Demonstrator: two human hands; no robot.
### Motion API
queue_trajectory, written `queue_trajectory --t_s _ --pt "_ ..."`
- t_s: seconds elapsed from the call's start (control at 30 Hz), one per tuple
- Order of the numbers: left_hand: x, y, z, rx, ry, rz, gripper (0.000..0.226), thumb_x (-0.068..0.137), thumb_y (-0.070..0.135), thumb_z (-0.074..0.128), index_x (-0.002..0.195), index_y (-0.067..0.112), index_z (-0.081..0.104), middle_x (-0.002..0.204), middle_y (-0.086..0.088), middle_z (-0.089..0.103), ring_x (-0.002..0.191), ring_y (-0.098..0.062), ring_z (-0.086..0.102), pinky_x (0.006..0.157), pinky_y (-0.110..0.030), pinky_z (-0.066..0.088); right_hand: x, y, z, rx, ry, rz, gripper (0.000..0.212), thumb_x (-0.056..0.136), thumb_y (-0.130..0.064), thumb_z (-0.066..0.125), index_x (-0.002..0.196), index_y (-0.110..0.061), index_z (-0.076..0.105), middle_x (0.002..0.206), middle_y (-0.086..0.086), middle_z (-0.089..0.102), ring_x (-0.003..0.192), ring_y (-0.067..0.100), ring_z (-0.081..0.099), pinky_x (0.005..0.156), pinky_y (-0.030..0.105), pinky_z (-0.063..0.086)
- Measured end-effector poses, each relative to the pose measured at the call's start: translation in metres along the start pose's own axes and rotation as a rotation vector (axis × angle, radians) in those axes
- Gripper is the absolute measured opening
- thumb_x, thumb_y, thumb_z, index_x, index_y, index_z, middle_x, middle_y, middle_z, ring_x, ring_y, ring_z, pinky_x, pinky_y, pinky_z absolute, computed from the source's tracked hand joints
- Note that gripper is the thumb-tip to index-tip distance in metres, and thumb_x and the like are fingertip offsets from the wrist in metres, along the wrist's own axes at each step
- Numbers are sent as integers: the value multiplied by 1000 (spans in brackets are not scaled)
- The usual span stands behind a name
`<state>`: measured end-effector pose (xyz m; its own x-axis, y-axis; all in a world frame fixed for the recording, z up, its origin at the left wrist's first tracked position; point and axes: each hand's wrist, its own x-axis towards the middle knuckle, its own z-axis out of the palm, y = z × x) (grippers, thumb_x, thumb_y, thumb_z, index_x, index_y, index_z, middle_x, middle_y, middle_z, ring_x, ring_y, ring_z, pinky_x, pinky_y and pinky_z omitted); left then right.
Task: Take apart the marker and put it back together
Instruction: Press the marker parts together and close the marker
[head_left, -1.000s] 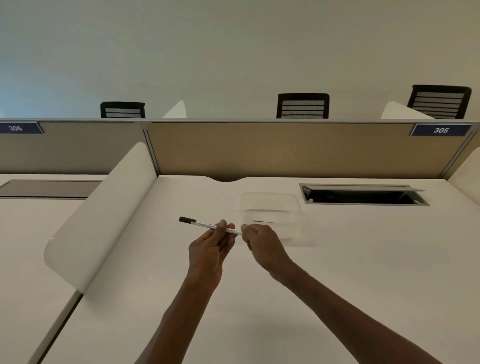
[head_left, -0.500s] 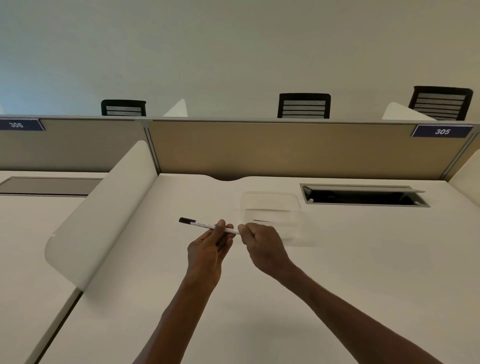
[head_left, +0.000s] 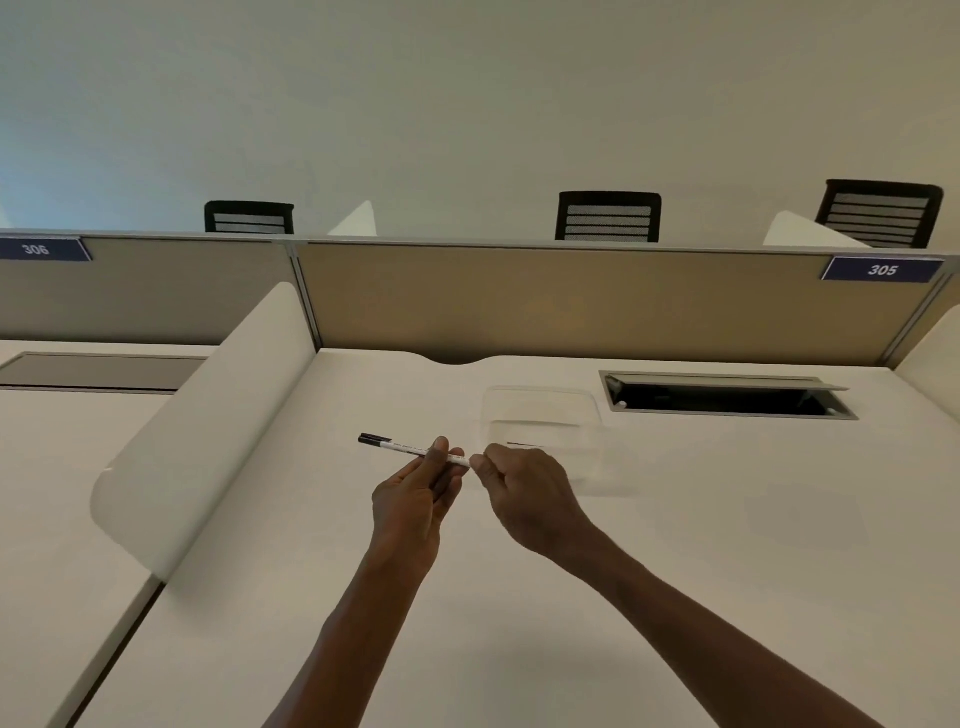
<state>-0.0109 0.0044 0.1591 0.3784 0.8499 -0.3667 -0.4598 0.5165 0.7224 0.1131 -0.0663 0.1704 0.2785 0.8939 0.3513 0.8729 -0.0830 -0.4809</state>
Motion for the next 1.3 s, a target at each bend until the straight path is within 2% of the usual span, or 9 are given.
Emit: queue_trajectory --t_s 0.13,0.2,0.37,0.53,0.77,0.83,1.0,1.17,1.3 --pt "-1 1 -2 17 -38 23 15 72 21 78 77 7 80 91 -15 77 80 -18 75 65 -23 59 3 -16 0 1103 -204 815 41 96 -28 49 55 -20 48 48 -5 31 39 10 21 40 23 19" --pt "-1 2 -3 34 -41 37 15 72 21 78 77 8 80 90 -15 77 80 -18 75 65 -23 59 4 -17 -5 1203 -273 900 40 95 -28 48 57 -19 50 49 -6 31 39 10 18 38 22 16" --pt "-2 3 -4 13 -6 32 15 76 20 78 78 6 80 91 -16 77 81 -20 76 64 -22 58 -1 -7 0 -93 -24 44 39 100 -39 36 73 -16 54 59 -8 49 52 15 49 50 33 40" --pt "-1 6 -2 13 0 15 20 69 23 80 76 4 79 91 -17 77 80 -22 76 63 -23 59 1 4 2 -212 22 -176 33 102 -34 40 74 -16 45 60 -2 51 50 21 45 47 35 38" --pt "-1 12 -3 51 -58 52 17 69 24 78 76 8 80 89 -14 77 78 -18 75 64 -24 59 8 -24 -2 1353 -266 967 38 96 -25 50 59 -17 52 46 -8 30 37 8 18 35 20 17" --pt "-1 11 -3 51 -52 58 18 69 24 78 76 8 80 89 -14 77 78 -18 75 65 -24 59 10 -24 -8 1180 -285 859 38 97 -28 47 62 -17 54 47 -7 33 38 9 22 37 21 20" --pt "0 11 -3 49 -8 62 19 72 25 80 78 7 80 89 -15 77 79 -20 75 64 -23 59 2 -11 -2 -183 -45 -73 38 103 -38 35 82 -14 56 69 -2 58 57 19 53 53 35 42" --pt "1 11 -1 63 -5 38 20 72 26 80 78 7 80 90 -15 78 76 -19 75 62 -22 58 0 8 -3 -398 26 -347 27 101 -24 43 77 -14 50 65 1 51 43 21 42 37 33 33" --pt "1 10 -4 80 -5 19 19 71 25 79 76 7 80 90 -15 78 76 -19 75 63 -23 59 3 -6 5 53 -52 13 35 100 -28 44 68 -15 51 55 -3 48 47 16 42 46 33 34"
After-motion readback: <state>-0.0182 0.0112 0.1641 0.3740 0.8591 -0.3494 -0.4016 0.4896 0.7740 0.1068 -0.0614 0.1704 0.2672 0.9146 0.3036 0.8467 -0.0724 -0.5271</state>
